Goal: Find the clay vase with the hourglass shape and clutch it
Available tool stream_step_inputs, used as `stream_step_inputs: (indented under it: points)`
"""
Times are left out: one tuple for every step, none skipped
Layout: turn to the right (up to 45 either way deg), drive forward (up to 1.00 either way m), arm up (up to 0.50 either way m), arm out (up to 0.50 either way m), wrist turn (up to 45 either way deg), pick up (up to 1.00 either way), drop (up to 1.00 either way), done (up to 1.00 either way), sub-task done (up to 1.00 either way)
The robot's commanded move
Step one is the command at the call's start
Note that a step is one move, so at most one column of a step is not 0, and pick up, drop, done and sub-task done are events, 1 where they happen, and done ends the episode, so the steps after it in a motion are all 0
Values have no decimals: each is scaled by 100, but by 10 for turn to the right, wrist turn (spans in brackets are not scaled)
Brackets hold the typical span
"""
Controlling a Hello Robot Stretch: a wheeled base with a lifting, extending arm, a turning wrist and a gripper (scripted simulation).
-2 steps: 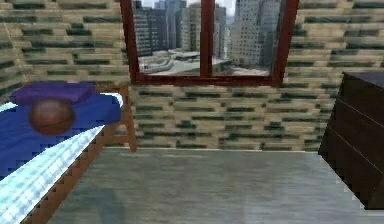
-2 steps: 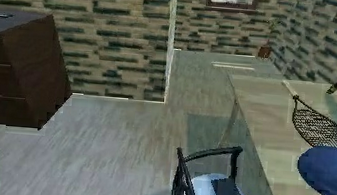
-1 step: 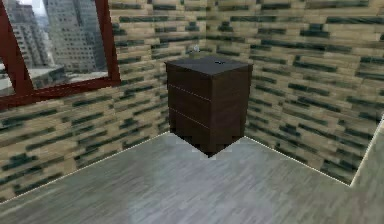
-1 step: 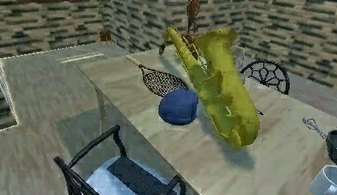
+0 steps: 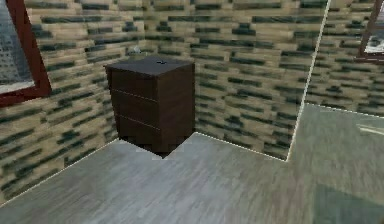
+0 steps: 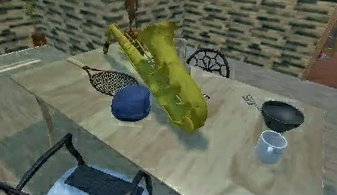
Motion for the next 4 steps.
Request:
stream_step_inputs:
  points:
    - [120, 0, 0, 0, 0, 0, 0, 0, 0]
    - [0, 55, 0, 0, 0, 0, 0, 0, 0]
    - [210, 0, 0, 0, 0, 0, 0, 0, 0]
    - [0, 25, 0, 0, 0, 0, 0, 0, 0]
